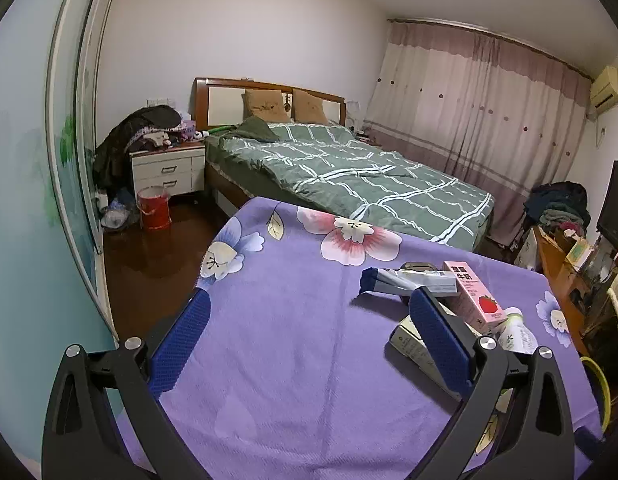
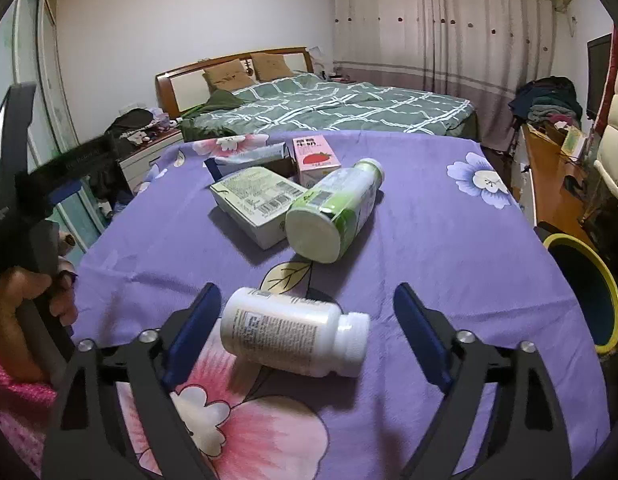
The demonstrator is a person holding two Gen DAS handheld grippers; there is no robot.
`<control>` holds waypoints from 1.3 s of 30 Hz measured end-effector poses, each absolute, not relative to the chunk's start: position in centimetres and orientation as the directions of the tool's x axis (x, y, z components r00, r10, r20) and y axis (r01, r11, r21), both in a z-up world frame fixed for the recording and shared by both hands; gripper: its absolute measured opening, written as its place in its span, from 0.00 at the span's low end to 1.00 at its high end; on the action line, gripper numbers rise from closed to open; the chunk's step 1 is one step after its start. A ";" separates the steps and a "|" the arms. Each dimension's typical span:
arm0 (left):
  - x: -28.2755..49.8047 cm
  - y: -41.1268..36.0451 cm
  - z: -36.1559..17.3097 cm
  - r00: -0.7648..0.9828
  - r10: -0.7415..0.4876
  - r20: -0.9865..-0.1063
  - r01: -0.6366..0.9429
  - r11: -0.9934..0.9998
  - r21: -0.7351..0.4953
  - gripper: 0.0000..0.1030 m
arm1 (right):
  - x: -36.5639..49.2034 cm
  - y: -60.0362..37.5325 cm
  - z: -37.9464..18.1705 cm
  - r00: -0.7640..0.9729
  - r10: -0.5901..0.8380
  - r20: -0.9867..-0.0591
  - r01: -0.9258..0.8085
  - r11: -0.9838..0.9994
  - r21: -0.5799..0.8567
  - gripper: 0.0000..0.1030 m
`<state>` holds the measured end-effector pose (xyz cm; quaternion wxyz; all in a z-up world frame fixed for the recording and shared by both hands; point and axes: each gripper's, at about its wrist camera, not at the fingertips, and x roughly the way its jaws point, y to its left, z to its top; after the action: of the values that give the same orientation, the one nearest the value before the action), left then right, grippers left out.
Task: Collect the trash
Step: 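Grasp the white pill bottle with the right gripper, then carry the pill bottle over the bin and open the right gripper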
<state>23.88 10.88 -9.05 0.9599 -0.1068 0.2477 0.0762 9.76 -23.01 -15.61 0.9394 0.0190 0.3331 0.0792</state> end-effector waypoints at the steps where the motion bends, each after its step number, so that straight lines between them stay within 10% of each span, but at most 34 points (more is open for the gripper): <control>1: 24.0 10.9 -9.2 0.862 0.090 -0.499 -0.201 0.964 -0.174 0.95 | 9.8 -22.8 -15.8 0.760 0.162 -0.629 -0.132 0.987 0.094 0.83; 39: 25.1 8.7 -10.8 0.829 0.104 -0.550 -0.181 0.980 -0.088 0.95 | 12.8 -35.0 -15.9 0.783 -0.119 -0.611 0.199 0.978 0.065 0.81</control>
<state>25.12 8.70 -10.80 0.9538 -0.0680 0.2829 0.0745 12.84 -34.98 -15.86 0.9421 0.0628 0.3184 -0.0842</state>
